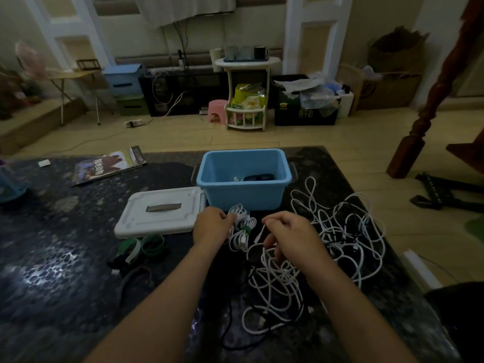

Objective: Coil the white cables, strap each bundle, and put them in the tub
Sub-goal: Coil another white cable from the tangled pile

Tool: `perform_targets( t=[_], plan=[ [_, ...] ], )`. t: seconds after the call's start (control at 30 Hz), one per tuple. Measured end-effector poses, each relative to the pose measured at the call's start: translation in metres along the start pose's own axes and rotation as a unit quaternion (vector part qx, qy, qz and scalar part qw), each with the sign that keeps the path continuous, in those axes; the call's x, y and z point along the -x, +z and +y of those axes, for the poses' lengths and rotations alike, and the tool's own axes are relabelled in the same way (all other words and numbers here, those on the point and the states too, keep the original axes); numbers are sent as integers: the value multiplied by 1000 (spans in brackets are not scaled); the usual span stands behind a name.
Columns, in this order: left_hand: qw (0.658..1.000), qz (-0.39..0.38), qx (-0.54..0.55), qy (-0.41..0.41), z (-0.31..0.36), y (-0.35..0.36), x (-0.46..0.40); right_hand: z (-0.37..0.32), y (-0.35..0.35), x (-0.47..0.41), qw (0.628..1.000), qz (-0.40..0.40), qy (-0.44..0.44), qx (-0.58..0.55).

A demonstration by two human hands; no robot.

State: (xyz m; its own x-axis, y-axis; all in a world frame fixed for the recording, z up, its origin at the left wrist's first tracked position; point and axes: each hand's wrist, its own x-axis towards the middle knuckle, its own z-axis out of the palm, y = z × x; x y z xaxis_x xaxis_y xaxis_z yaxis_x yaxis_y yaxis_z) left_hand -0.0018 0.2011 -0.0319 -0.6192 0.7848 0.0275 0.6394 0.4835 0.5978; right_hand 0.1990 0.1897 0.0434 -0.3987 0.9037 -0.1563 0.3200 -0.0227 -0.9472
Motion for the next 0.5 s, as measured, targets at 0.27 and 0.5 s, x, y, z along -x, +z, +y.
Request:
perform_targets(
  t=[0.27, 0.5],
  plan=[
    [985, 10, -154, 81, 1, 22, -15, 6, -6, -8, 999, 9, -10, 53],
    [989, -17, -131, 68, -6, 17, -14, 11, -5, -4, 978, 12, -56, 200]
  ],
)
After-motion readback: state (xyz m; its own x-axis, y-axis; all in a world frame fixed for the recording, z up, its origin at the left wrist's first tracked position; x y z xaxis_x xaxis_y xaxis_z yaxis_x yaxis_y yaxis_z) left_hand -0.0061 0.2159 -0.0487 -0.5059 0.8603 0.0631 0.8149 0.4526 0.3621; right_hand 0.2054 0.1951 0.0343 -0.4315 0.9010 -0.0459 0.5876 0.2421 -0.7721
